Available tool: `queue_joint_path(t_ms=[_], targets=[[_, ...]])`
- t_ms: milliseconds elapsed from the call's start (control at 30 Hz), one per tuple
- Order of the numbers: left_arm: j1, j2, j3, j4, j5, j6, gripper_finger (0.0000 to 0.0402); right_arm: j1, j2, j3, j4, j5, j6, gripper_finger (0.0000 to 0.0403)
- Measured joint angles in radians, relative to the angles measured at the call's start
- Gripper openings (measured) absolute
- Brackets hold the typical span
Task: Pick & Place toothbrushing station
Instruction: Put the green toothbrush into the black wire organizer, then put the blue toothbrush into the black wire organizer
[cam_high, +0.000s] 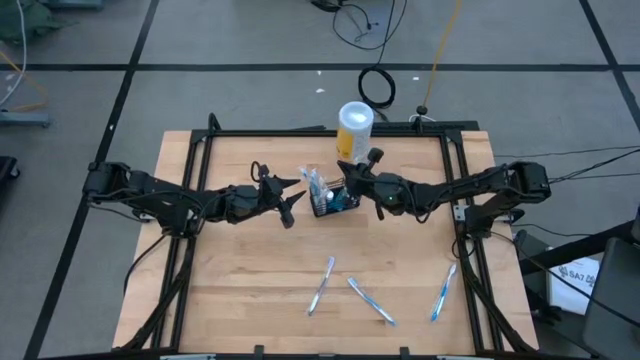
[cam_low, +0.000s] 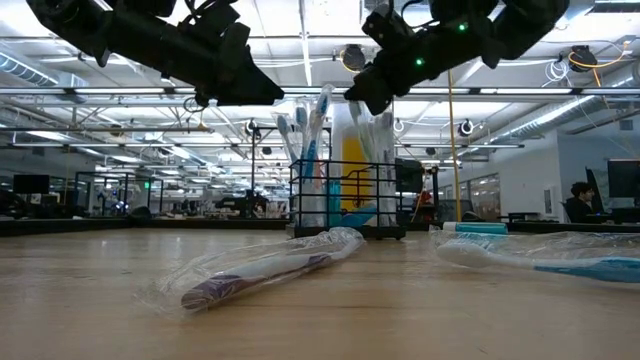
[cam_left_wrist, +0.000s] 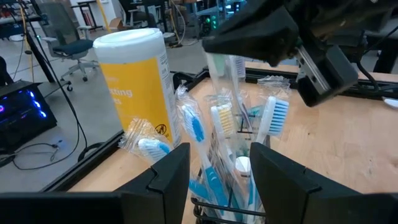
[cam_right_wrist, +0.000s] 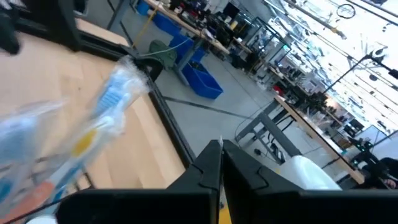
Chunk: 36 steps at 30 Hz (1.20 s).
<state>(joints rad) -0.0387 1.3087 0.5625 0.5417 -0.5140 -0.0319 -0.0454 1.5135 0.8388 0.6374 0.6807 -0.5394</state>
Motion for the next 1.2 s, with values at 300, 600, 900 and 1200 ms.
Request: queue_joint_path(t_ms=[300, 600, 900, 1200], targets=[[0.000, 0.000, 0.000, 0.000, 0.000, 0.000, 0.0175, 0.015, 0.000, -0.063, 0.007, 0.000, 0.124, 0.0000], [0.000, 0.000, 0.000, 0.000, 0.000, -0.004, 0.0175, 0.015, -0.002, -0.085, 0.035, 0.001, 0.134, 0.0017], [0.000, 0.000, 0.000, 0.000, 0.000, -0.004, 0.0175, 0.020, 0.000, -0.086, 0.087, 0.000, 0.134, 0.0099], [0.000, 0.000, 0.000, 0.000, 0.000, -0.003, 0.0175, 0.115, -0.126, -0.086, 0.049, 0.000, 0.205, 0.0184]])
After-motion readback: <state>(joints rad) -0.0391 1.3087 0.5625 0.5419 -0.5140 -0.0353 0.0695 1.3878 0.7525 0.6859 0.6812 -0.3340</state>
